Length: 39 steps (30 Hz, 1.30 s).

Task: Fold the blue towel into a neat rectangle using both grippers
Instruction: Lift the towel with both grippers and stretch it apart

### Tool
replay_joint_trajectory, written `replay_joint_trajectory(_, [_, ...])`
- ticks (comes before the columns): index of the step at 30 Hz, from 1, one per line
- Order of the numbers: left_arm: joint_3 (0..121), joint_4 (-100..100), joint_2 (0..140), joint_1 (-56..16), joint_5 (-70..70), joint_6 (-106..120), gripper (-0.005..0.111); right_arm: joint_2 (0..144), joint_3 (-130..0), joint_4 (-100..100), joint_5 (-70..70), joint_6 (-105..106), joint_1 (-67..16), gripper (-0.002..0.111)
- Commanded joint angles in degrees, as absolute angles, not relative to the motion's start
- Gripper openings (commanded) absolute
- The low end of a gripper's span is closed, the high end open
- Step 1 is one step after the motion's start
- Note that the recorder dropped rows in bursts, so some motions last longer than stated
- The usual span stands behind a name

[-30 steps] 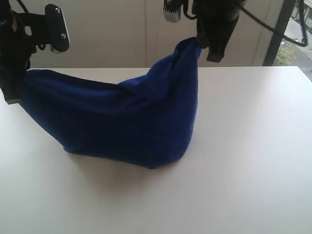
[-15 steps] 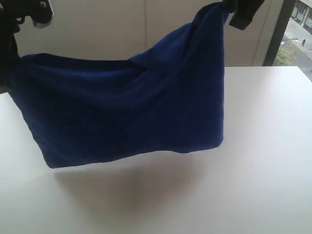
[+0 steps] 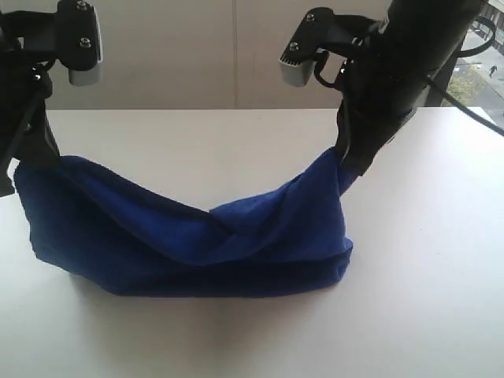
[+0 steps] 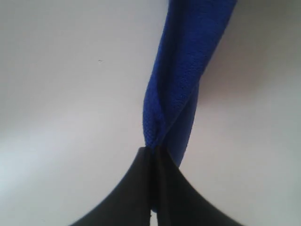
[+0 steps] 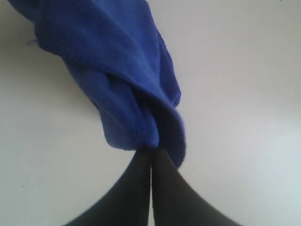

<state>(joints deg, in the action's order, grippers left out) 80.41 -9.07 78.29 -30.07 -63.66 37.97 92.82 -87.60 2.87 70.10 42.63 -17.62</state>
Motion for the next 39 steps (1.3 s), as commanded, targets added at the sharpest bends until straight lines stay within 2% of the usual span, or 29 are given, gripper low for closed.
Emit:
replay_joint_trajectory(1, [80.63, -11.27, 79.35, -29.78, -62.59, 35.81, 0.000, 93.34, -85.93, -4.95, 67.57, 35.54, -15.45, 0.000])
replay_joint_trajectory(8, [80.63, -9.26, 80.63, -29.90, -64.84, 36.00, 0.000, 91.83, -85.88, 3.73, 69.96, 39.36, -15.43, 0.000])
replay_joint_trajectory(15, [80.63, -9.66, 80.63, -29.90, -62.70, 37.50, 0.000, 91.96, -86.10, -1.49, 69.96, 38.34, -14.62, 0.000])
replay_joint_trajectory(20, [80.63, -7.96, 79.60, -29.90, -56.55, 37.42, 0.000, 87.70, -86.10, 4.03, 67.59, 38.98, -14.62, 0.000])
replay_joint_trajectory(24, [80.63, -9.98, 79.60, -29.90, -53.86, 37.14, 0.000, 86.93, -86.10, -7.32, 61.18, 30.48, -14.02, 0.000])
replay_joint_trajectory(29, [80.75, -19.60, 78.46, -29.90, -51.67, 29.82, 0.000, 86.07, -86.10, -27.73, 62.59, 15.71, -13.64, 0.000])
replay_joint_trajectory(39, [80.75, -21.20, 74.69, -29.90, -47.64, 28.11, 0.000, 79.95, -86.10, -28.60, 62.36, 12.76, -13.64, 0.000])
